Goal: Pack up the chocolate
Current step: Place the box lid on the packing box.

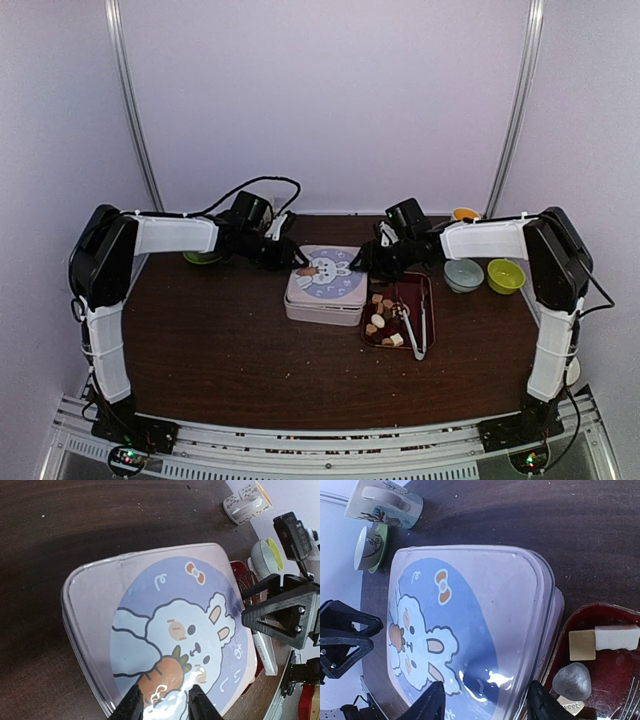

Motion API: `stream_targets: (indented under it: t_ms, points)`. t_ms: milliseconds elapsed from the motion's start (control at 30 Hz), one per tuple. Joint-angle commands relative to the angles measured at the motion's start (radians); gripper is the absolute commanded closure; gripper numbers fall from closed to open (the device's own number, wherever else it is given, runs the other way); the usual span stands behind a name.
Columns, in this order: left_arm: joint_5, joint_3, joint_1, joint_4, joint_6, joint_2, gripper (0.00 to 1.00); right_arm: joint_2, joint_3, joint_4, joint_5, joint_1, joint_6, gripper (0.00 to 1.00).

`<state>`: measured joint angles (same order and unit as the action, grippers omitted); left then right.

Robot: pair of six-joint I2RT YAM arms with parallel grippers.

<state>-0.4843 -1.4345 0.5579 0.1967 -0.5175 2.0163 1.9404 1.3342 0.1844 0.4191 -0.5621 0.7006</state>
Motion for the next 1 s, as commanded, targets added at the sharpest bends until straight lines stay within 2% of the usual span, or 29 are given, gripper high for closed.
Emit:
stream_targets:
  t_ms: [0,167,300,500,600,767,967]
  points:
    - [-0.023,0.008,-0.011,-0.028,0.014,-0.018,0.66,0.031,0.032,0.059,0.033,0.005,-0.039,0.43]
    - [-0.008,0.027,-0.012,-0.026,0.035,-0.065,0.64,0.036,0.020,0.100,-0.004,0.011,-0.073,0.42]
    - [0.046,0.034,-0.015,0.006,0.059,-0.094,0.60,0.030,-0.009,0.075,0.024,0.011,-0.075,0.46]
    - [0.094,0.071,-0.037,0.008,0.051,-0.094,0.43,0.015,-0.035,0.074,0.047,0.006,-0.079,0.47]
    - [0.098,0.089,-0.043,0.003,0.048,-0.087,0.38,0.001,-0.064,0.052,0.058,-0.002,-0.069,0.47]
    - [0.043,0.110,-0.044,-0.036,0.030,-0.067,0.37,0.015,-0.064,0.049,0.083,-0.012,-0.070,0.51]
    - [-0.012,0.128,-0.045,-0.063,0.011,-0.051,0.39,0.019,-0.071,0.066,0.067,-0.031,-0.083,0.50]
